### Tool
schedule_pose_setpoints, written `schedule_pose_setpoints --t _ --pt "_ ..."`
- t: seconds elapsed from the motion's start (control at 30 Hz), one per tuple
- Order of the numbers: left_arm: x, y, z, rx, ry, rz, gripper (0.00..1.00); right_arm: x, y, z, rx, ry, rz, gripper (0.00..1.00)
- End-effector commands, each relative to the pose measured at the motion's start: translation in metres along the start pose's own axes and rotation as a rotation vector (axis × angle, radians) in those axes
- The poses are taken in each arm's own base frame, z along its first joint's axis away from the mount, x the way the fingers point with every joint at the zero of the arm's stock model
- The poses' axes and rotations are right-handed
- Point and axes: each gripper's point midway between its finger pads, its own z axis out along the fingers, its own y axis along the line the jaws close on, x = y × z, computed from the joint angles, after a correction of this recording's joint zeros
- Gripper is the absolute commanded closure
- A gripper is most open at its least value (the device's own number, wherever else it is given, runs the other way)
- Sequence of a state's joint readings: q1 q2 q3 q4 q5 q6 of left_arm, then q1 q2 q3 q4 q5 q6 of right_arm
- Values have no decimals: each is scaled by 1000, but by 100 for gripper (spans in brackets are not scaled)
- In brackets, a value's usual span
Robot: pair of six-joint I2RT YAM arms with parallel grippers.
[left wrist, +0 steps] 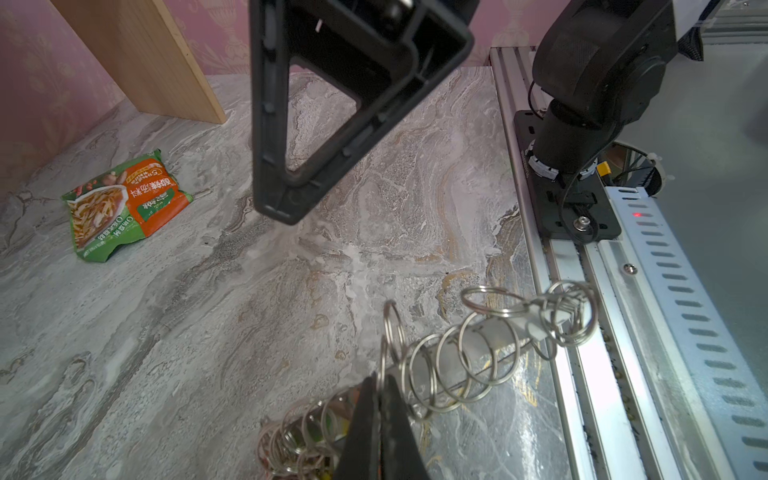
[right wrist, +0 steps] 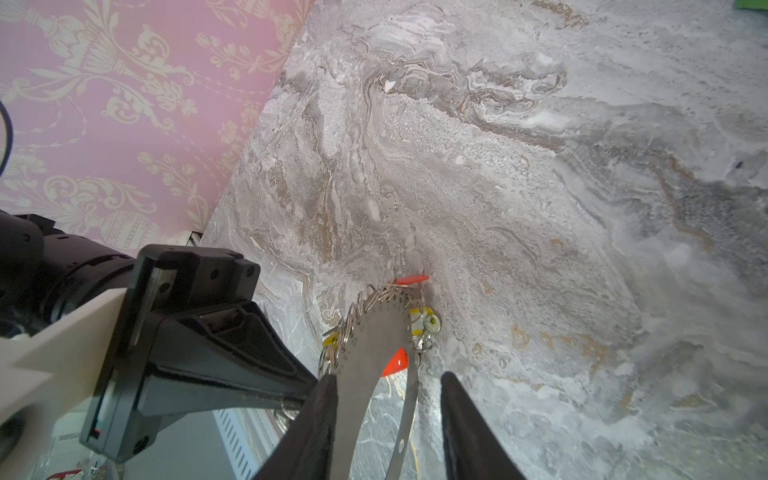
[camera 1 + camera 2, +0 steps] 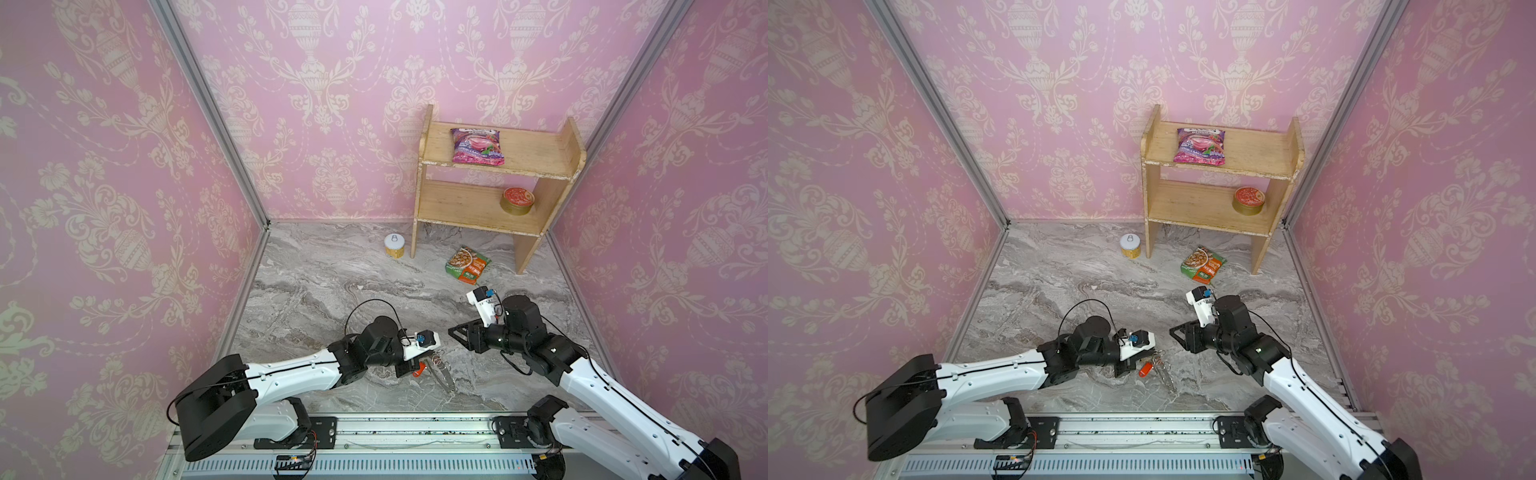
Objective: Put the keys on the keyring
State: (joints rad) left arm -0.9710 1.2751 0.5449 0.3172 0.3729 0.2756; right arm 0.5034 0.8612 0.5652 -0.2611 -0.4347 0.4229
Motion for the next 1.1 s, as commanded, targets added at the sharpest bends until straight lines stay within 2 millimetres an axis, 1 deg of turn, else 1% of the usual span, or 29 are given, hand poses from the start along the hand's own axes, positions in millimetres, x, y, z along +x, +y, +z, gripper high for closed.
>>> schedule_pose_setpoints --t 0.0,0.17,0.27,0.43,0.53,0.63,0.73,0.87,0.97,1.07 --pt "4 -1 -2 -5 18 42 100 2 5 6 -31 5 -5 58" --pt "-1 5 -3 -40 4 69 100 11 17 14 -82 60 -27 62" --pt "-5 9 -5 -56 -7 77 100 23 21 17 -99 92 -22 65" --pt "-6 13 -6 -73 -10 86 100 41 31 17 -138 119 -3 69" --pt "-9 19 -8 -87 -21 85 100 55 36 16 -155 143 13 71" --pt "-12 26 -10 -90 -32 89 100 65 43 17 -177 150 13 72" --pt "-18 28 -9 -76 -48 108 100 68 49 22 -186 141 2 72" --pt "-26 25 -6 -32 -73 110 100 68 46 34 -154 139 -19 72" --pt "-20 20 -3 -3 -69 96 100 64 43 41 -134 111 -21 72" --pt "-13 17 -4 -1 -57 93 100 66 40 46 -129 118 -22 71"
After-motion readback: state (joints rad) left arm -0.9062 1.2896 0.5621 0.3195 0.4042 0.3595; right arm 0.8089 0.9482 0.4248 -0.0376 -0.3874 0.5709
